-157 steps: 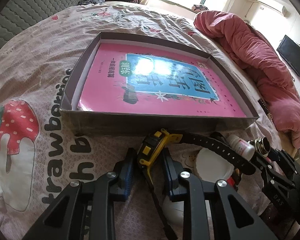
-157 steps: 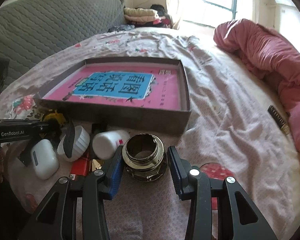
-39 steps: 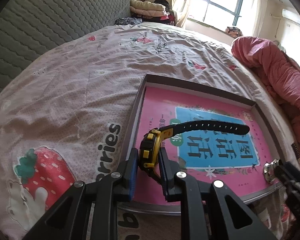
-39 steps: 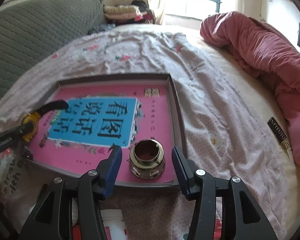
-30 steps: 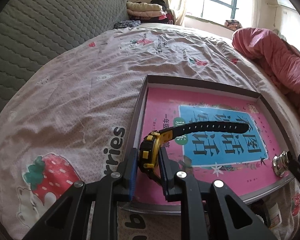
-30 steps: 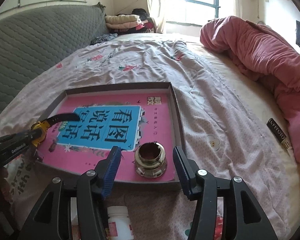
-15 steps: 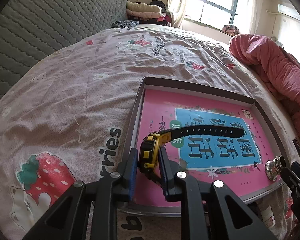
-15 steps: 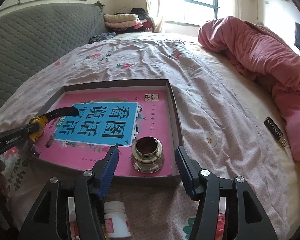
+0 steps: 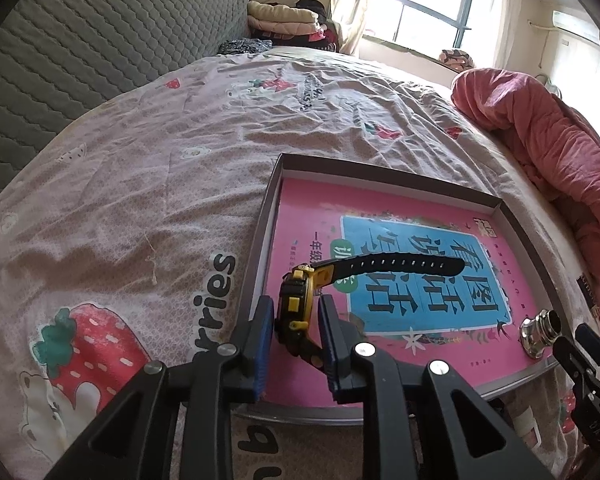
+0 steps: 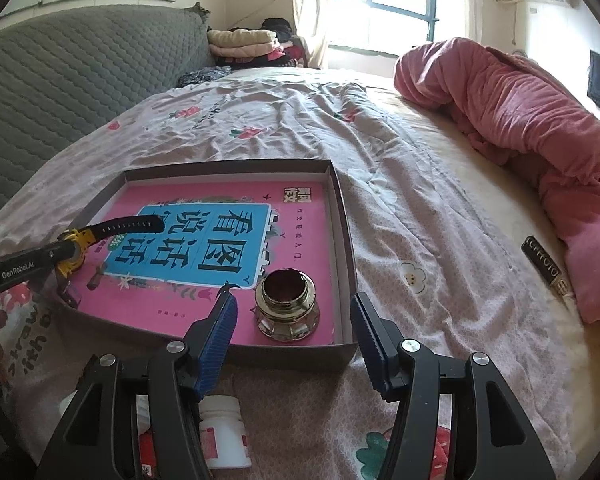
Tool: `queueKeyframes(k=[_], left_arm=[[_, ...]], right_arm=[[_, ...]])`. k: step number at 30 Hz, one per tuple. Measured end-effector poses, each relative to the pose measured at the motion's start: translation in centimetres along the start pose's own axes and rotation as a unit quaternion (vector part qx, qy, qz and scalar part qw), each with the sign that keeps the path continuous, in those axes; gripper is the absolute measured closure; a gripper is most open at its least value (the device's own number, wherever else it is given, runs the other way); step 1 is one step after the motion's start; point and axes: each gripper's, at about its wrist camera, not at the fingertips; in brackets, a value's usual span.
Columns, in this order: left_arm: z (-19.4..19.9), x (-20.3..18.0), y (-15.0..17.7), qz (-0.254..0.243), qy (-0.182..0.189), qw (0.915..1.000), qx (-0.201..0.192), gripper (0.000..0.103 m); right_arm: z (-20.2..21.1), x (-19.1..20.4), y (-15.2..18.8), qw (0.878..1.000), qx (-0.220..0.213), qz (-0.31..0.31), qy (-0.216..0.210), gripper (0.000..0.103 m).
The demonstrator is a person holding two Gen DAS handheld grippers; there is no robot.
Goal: Organize rigid objects
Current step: 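Lower the watch onto the pink book and open left gripper while right gripper withdraws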
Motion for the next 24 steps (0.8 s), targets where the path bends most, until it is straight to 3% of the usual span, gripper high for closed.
queueKeyframes(k=[5, 18, 24], left_arm=[[0.5, 0.1, -0.1, 0.002, 0.005, 1.0000, -0.005, 0.071], [1.5, 0.3, -0.2, -0.006, -0.009, 0.9998, -0.016, 0.069], [2.4, -0.1, 0.1, -0.013, -0.006, 0.9998, -0.017, 0.055]], right_arm=[[0.0, -0.2, 0.0, 1.000, -0.001, -0.003, -0.001, 0.034], [0.3, -0.1, 0.1, 1.000, -0.003, -0.004, -0.008, 0.033], [0.7, 0.4, 0.2, 1.000, -0.008, 0.003, -0.011, 0.032]])
Point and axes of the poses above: each gripper's, at about its wrist camera, not at the fingertips, and z roughly against the way its jaws point, x to its left, y to its underside, and after that the axes turned 10 degrees about -y, right-handed
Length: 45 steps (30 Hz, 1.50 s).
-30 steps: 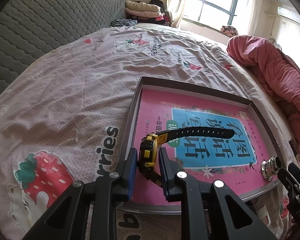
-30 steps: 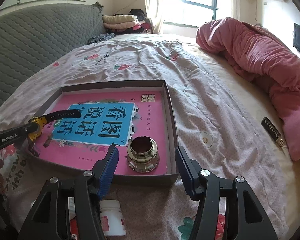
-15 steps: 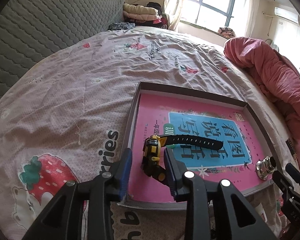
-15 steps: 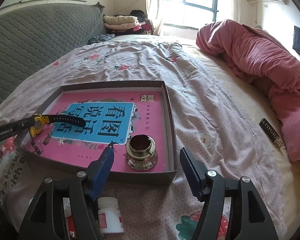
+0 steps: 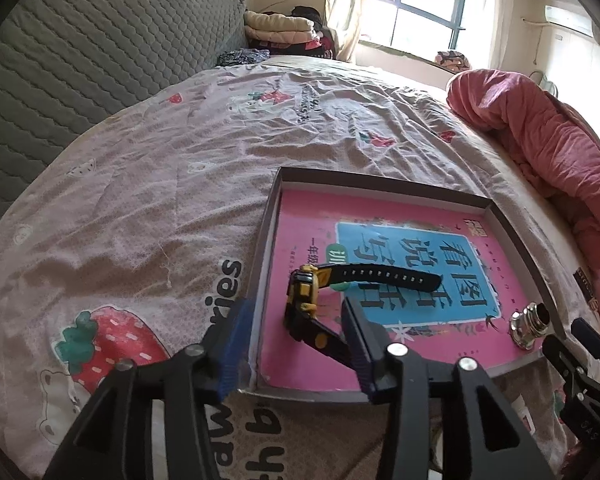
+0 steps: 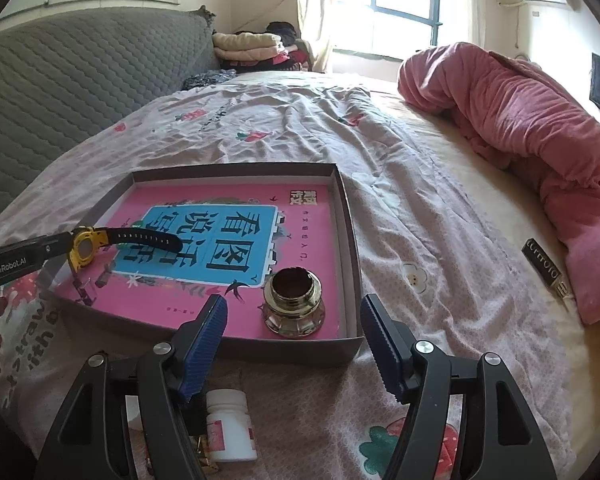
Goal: Organize rigid objects
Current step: 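Lower the watch onto the pink book and open left gripper while right gripper withdraws, then move left gripper to the white earbud case while right gripper approaches the white pill bottle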
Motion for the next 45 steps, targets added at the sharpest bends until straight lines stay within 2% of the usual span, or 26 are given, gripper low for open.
queueKeyframes(k=[18, 36, 45], left_arm=[[2.9, -0.2, 0.7, -0.009, 0.001, 0.9999, -0.008, 0.054], [6.3, -0.2, 2.1, -0.027, 0.017, 0.9994, -0.016, 0.054], [7.6, -1.2, 3.7, -0.043, 0.037, 0.9984, -0.001, 0.054]], right_arm=[[2.5, 0.5, 0.0, 1.000, -0.025, 0.009, 0.004, 0.029], [5.4, 0.2, 0.5, 0.999, -0.042, 0.003, 0.008, 0.029], [6.3, -0.3, 1.6, 0.999, -0.036, -0.006, 0.004, 0.029]])
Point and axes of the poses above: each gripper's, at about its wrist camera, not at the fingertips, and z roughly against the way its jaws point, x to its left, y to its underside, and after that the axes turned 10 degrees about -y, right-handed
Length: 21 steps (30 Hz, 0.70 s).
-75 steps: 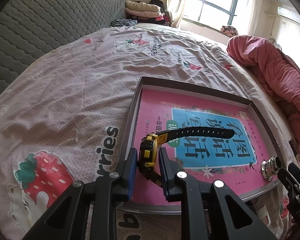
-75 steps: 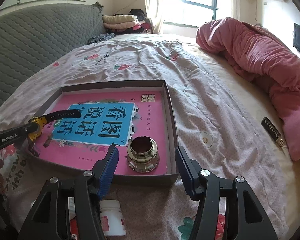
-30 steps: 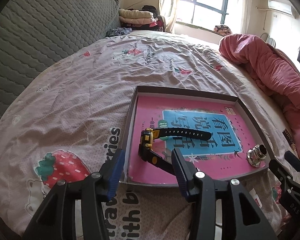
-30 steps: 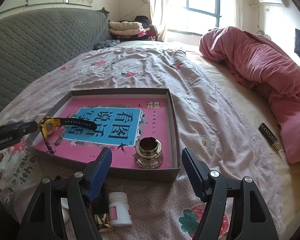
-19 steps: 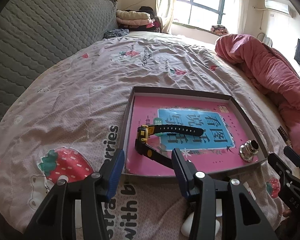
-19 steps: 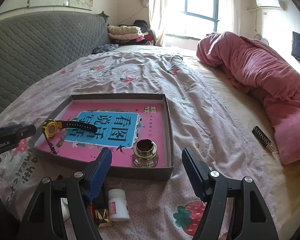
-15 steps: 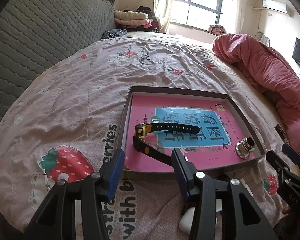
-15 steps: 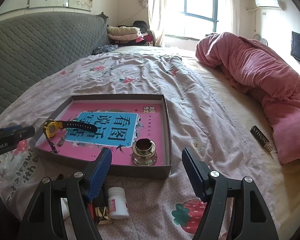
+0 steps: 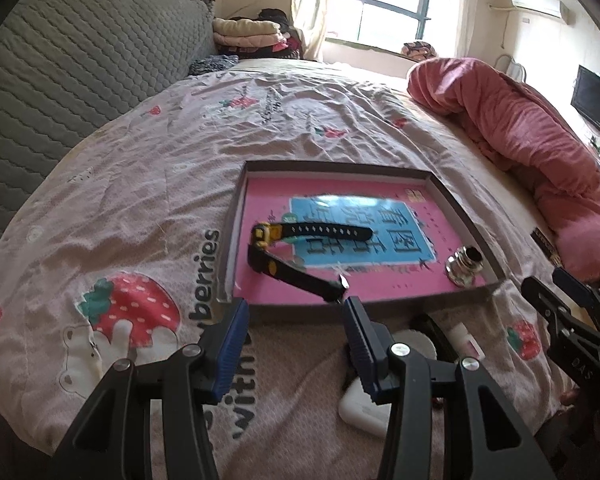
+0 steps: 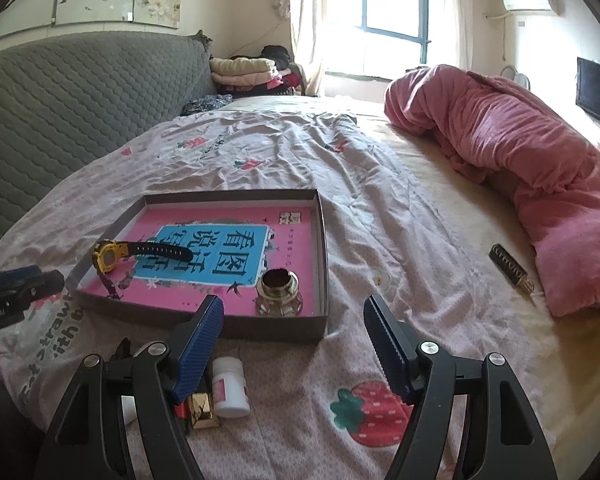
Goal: Organize rigid objects
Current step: 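Move left gripper to the white earbud case while right gripper approaches the white pill bottle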
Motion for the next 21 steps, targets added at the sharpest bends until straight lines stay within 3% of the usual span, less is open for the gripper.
queueKeyframes(k=[17, 21], left_arm=[[1.1, -2.4, 4.5, -0.045, 0.031, 0.9971, 0.053, 0.054], [1.3, -2.8, 5.5, -0.054, 0.054, 0.9947, 0.068, 0.054]], right_arm=[[1.0, 2.0, 2.8, 0.999, 0.039, 0.033, -0.014, 0.029], [0.9, 2.7, 3.3, 0.998, 0.049, 0.040, -0.019, 0.029]])
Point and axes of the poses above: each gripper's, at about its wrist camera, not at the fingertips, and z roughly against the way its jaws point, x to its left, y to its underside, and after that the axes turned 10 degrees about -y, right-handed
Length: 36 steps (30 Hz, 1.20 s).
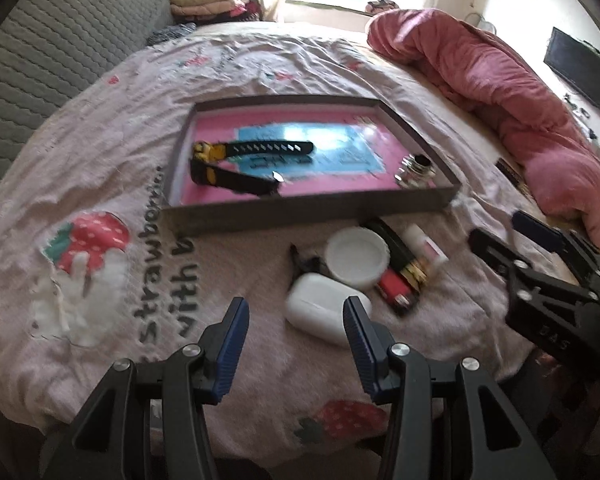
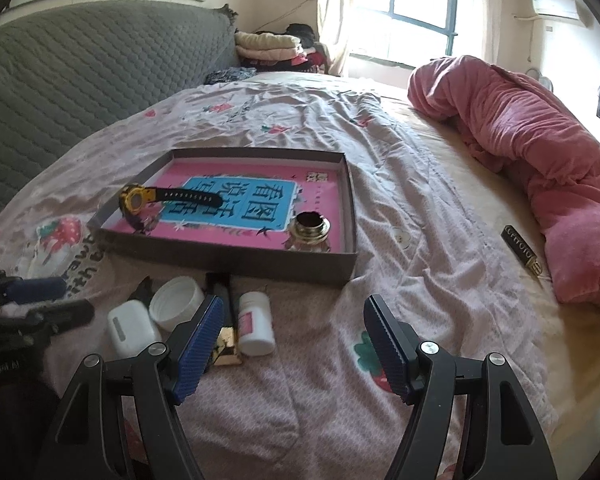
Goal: Organize rigid objects
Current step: 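Move left gripper to the white earbud case while right gripper approaches the white pill bottle, then close left gripper on the earbud case while right gripper grasps the pill bottle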
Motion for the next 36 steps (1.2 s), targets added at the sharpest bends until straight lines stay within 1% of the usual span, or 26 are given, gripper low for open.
queueKeyframes(k=[5, 9, 18, 24, 30, 36], left_arm=[[-0.1, -0.6, 1.0, -0.004, 0.000, 0.9999, 0.012, 0.054], [-0.6, -0.7, 1.4, -0.004, 0.011, 0.9997, 0.023, 0.054], [-2.5, -1.0, 1.7, 0.005, 0.039, 0.9981, 0.047, 0.054], [-4.0, -1.3, 1.6, 0.016, 0.047, 0.9971, 0.058, 0.054], [-4.8, -1.4, 1.2, 0.019, 0.053, 0.9970, 0.054, 0.054], [-5.7, -1.5, 0.8, 0.020, 0.055, 0.9970, 0.050, 0.054]], right_arm=[[-0.3, 0.9, 0.5, 1.000, 0.016, 0.004, -0.014, 0.029], [-0.5, 1.4, 0.7, 1.000, 0.020, 0.013, -0.015, 0.029], [-1.1, 0.7, 1.0, 1.000, 0.027, 0.004, -0.013, 0.029], [-2.0, 0.4, 1.4, 0.999, 0.039, 0.004, -0.017, 0.029], [-3.1, -0.1, 1.5, 0.999, 0.046, 0.001, -0.015, 0.029], [-4.9, -0.1, 1.7, 0.998, 0.066, 0.013, 0.005, 0.029]])
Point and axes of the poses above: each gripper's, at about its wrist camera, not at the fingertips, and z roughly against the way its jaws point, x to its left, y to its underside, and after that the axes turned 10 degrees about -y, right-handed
